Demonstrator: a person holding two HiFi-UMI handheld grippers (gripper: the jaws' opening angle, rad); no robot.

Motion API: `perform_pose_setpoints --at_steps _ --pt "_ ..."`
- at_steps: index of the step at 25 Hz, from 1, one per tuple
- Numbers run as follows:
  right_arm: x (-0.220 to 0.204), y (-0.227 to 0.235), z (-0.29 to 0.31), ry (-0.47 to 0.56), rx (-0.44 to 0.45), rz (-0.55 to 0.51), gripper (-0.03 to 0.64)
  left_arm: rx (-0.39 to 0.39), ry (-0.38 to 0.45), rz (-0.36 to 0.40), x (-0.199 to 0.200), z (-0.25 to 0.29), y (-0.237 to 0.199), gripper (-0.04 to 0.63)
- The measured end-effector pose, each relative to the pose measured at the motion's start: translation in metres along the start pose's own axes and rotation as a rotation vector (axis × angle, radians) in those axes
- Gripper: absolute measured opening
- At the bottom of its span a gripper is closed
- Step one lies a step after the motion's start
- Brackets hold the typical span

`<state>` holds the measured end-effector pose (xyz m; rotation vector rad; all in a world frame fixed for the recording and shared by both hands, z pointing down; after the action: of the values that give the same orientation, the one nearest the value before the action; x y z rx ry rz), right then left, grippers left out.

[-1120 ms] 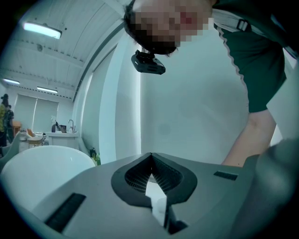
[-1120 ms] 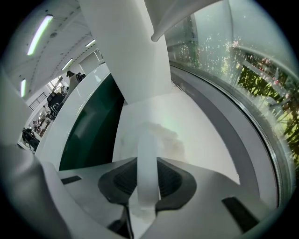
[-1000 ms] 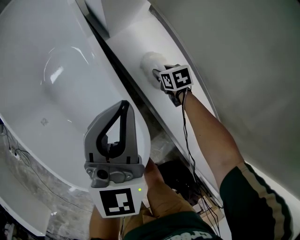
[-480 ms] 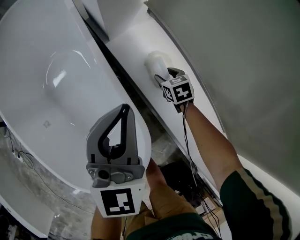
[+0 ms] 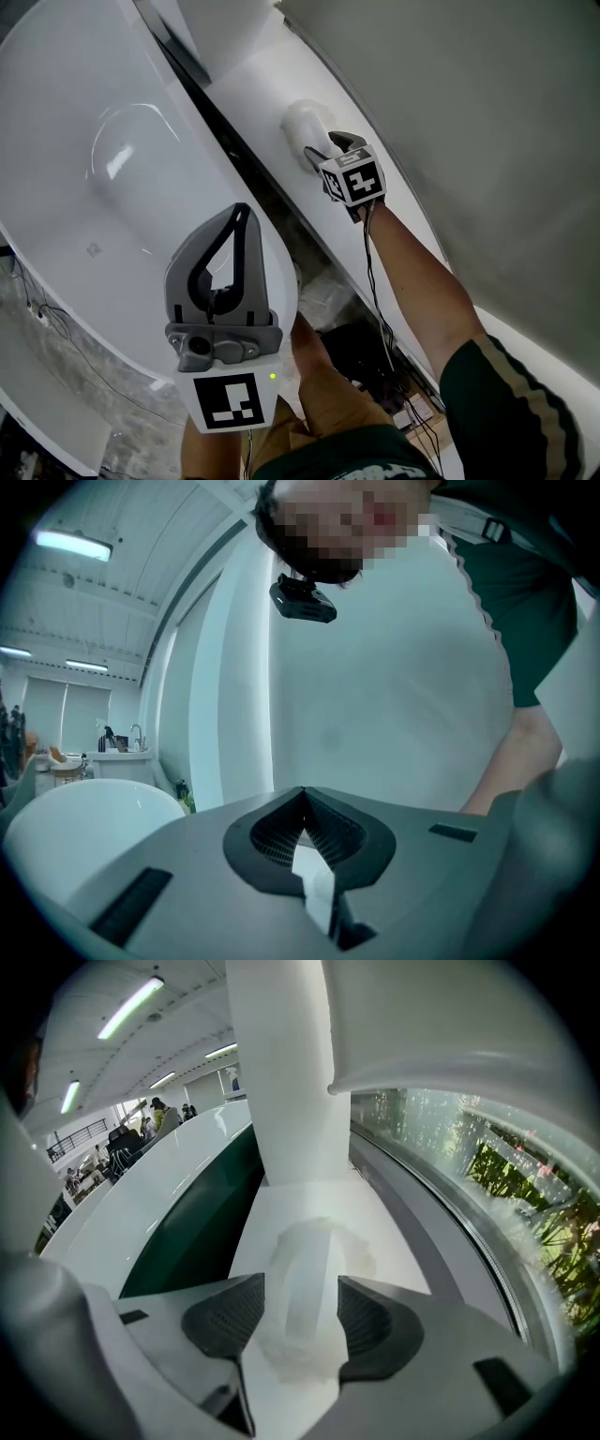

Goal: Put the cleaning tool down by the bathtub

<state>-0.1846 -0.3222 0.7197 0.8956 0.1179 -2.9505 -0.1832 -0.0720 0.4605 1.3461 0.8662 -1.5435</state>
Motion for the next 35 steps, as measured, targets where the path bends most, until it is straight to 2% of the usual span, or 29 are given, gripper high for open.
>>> perform_pose_setpoints --at_steps 8,14,22,31,35 --pt "0.006 0.001 -0.015 0.045 0.032 -0.008 0.233 0.009 -0.010 0.004 0.009 -0.001 0.008 0.009" --pt "0.019 -0.003 -0.045 0.119 0.063 -0.017 0.233 0.016 0.015 0.035 0.033 -0.004 0.016 0.009" --pt "0.051 -0.012 -0.106 0.214 0.094 0.016 0.233 0.013 0.029 0.074 0.084 -0.011 0.013 0.009" --pt "0.083 -0.021 -0.186 0.353 0.087 0.041 0.232 0.002 0.042 0.122 0.131 -0.034 0.021 0.009" --pt "0.097 -0.029 -0.224 0.430 0.128 0.056 0.232 -0.001 0.056 0.138 0.148 -0.046 0.024 0.009"
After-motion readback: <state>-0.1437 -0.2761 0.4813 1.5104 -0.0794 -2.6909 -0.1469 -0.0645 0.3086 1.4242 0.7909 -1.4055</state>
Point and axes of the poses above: the fingertips, and each gripper's own axes: z forward along the fingers, y to its right, x out of its top, the point moved 9 cm from there along -z, backward along the fingers, and after that the axes turned 10 degrees about -x, right-handed, at the moved point
